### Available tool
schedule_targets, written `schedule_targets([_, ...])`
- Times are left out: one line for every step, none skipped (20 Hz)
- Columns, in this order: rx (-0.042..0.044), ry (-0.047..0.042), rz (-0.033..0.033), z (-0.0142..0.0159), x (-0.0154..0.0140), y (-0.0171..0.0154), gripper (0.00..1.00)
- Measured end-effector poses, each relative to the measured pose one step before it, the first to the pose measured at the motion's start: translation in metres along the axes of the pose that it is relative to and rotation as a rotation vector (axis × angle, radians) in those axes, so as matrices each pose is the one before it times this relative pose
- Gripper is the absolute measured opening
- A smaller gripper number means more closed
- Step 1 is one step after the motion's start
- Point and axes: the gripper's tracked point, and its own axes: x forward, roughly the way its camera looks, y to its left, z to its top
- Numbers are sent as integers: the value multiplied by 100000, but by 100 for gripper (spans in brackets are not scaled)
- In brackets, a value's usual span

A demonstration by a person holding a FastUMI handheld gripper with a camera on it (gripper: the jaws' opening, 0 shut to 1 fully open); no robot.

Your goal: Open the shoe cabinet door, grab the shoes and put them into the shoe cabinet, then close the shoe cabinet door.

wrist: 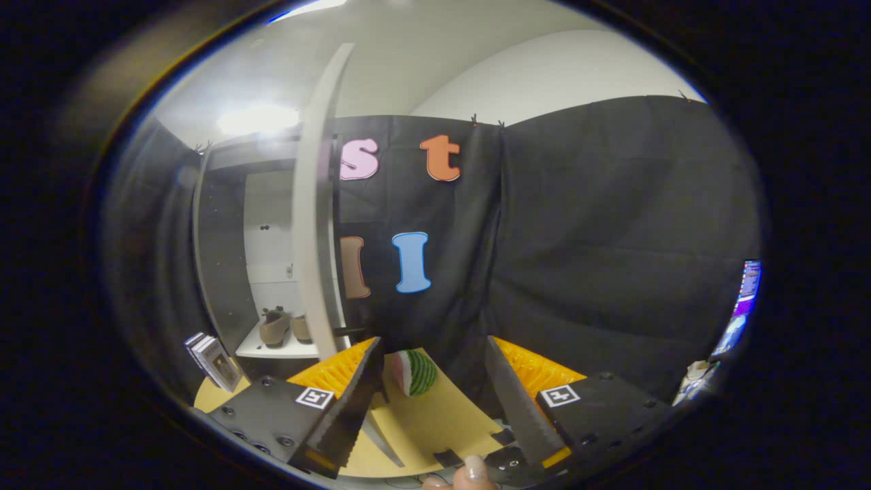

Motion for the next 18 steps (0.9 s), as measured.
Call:
schedule_targets([618,532,1917,-60,1242,-423,94])
schedule_targets([414,889,1939,-273,1204,-192,94])
schedule_targets([45,878,1595,-211,1223,-272,94])
schedule_targets([-241,827,1414,-335,1286,7,94])
schedule_targets([-253,664,1594,-196,1072,94,94])
schedule_targets([-9,377,2057,-5,901,295,94])
schedule_targets([-273,340,1824,13,644,380,94])
schedule_targets([-440,249,2051,16,31,224,94])
schedule_targets([-575,-137,1884,20,175,178,94])
schedule_targets([-312,-112,1694,-156,361,260,94])
schedule_targets([-563,-249,681,157,1123,394,94])
schedule_targets([114,-286,671,97,497,85,94])
schedule_targets([497,-619,576,156,185,175,94])
schedule_targets([391,-991,40,196,-95,-30,94])
schedule_targets([540,-760,108,77,-104,130,93])
schedule_targets([-5,-224,-225,-132,-113,180,93])
schedule_targets([563,-431,-23,63,-111,161,93])
schedule_targets([232,272,501,-239,-118,354,93])
